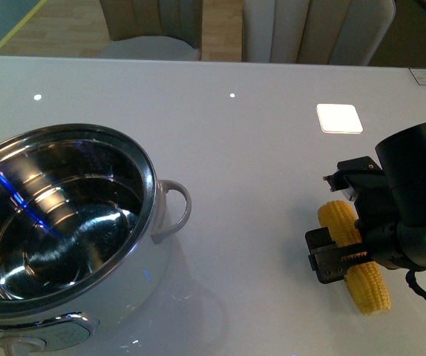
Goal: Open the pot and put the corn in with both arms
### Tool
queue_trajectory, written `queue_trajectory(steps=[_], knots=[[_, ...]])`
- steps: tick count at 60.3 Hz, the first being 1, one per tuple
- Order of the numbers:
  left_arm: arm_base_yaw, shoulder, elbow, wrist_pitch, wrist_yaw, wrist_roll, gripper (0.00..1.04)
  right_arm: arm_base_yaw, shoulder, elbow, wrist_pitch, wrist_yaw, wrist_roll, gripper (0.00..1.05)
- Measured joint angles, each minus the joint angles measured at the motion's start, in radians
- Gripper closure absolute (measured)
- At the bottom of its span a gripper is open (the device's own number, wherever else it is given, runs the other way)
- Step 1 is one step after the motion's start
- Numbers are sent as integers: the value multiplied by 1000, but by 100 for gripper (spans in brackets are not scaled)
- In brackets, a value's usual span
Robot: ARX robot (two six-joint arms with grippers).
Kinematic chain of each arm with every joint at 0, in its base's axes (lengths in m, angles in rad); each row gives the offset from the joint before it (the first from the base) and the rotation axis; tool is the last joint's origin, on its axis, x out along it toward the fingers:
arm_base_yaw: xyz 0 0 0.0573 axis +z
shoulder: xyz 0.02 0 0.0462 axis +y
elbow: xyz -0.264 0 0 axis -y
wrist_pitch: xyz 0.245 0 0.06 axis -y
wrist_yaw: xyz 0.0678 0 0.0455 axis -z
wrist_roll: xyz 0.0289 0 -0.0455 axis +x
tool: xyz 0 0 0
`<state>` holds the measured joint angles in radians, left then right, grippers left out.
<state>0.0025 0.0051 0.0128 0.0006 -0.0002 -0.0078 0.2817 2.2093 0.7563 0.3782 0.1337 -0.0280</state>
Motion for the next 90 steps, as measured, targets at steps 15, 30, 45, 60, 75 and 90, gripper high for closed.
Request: queue_trajectory(steps=[15, 30, 45, 60, 75, 90], knots=[[0, 0, 0, 0, 0, 0, 7, 2, 3, 3, -2, -7, 9, 54], [0, 0, 0, 0, 0, 0, 7, -9, -57, -24, -6, -32, 14, 76], [0, 0, 0, 0, 0, 0, 7, -2, -284, -31, -70, -103, 116, 82], [0, 0, 0, 0, 0, 0, 7, 94, -439, 46, -135, -163, 317, 84], [0, 0, 0, 0, 0, 0, 7, 221, -447, 172, -172, -164, 463, 85], [0, 0, 0, 0, 0, 0, 7, 335, -349, 301, -202, -187, 550, 85]])
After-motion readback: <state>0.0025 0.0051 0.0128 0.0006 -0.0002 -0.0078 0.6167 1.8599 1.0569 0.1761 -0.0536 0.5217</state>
